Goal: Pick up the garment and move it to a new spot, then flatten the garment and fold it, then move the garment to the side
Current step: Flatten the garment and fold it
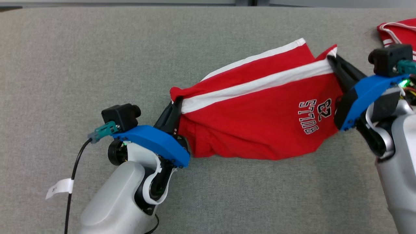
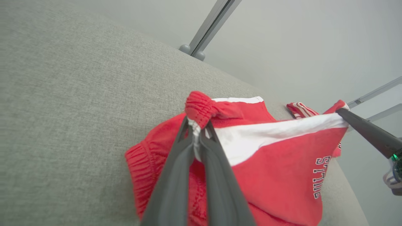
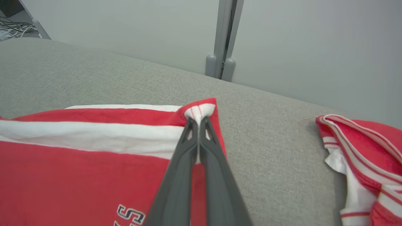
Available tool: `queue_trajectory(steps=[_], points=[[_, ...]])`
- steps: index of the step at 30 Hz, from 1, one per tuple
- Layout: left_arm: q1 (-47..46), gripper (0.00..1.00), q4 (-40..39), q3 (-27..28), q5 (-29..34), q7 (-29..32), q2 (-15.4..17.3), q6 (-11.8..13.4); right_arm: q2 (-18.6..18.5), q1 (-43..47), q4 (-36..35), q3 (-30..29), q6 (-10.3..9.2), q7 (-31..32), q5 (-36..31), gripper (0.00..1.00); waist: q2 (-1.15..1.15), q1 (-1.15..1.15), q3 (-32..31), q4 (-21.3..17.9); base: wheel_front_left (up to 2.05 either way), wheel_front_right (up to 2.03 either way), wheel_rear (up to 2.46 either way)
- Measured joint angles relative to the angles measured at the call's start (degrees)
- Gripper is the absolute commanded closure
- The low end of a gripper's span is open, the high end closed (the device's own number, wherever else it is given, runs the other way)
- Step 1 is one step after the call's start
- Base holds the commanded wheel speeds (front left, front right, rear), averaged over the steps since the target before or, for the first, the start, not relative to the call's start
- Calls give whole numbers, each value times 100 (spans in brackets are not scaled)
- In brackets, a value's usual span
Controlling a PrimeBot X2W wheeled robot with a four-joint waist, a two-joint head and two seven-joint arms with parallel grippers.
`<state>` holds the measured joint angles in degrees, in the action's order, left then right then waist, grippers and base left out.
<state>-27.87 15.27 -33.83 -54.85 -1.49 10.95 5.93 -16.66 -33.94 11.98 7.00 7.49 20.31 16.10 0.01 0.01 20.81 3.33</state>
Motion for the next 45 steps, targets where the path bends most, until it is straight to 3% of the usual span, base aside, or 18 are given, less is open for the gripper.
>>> queue_trajectory(steps=[9, 18, 19, 20, 21, 22, 23, 24, 36, 45], points=[[-408, 100, 515, -3, 48, -124, -283, 12, 275, -1003, 1187, -42, 0, -541, -339, 100, 0, 0, 281, 263, 0, 0, 0], [-851, 100, 1090, -83, 202, -174, -461, 80, 588, -1451, 2163, -293, 0, -893, -824, 100, 0, -1, 397, 383, 0, 0, 0], [-907, 88, 1151, -96, 218, -189, -472, 81, 612, -1493, 2247, -303, 0, -923, -855, 100, 0, 0, 410, 383, 0, 0, 0], [-959, 65, 1222, -113, 259, -218, -478, 86, 638, -1525, 2317, -311, 0, -975, -878, 100, 0, 0, 421, 380, 0, 0, 0], [-999, 53, 1279, -126, 276, -223, -490, 86, 669, -1560, 2405, -316, 0, -1012, -909, 100, 0, 0, 432, 374, 0, 0, 0], [-1025, 0, 1330, -138, 274, -224, -506, 83, 701, -1596, 2486, -325, 0, -1057, -929, 100, 0, -1, 444, 367, 0, 0, 0], [-1043, 0, 1400, -157, 270, -216, -521, 78, 730, -1640, 2570, -346, 0, -1092, -950, 55, -1, -1, 453, 361, 0, 0, 0], [-1057, 0, 1445, -179, 266, -216, -539, 64, 754, -1669, 2649, -355, 0, -1124, -951, 0, 0, -1, 458, 356, 0, 0, 0], [-1000, 0, 1579, -222, 269, -620, -522, -286, 843, -1837, 3228, -123, 0, -1325, -632, 0, 0, -1, 234, 448, 0, 0, 0], [-277, 0, 1223, -180, 590, -1247, -87, -405, 711, -1289, 2920, -256, 0, -1340, -601, 0, -2, -2, -273, 452, 0, 0, 0]])
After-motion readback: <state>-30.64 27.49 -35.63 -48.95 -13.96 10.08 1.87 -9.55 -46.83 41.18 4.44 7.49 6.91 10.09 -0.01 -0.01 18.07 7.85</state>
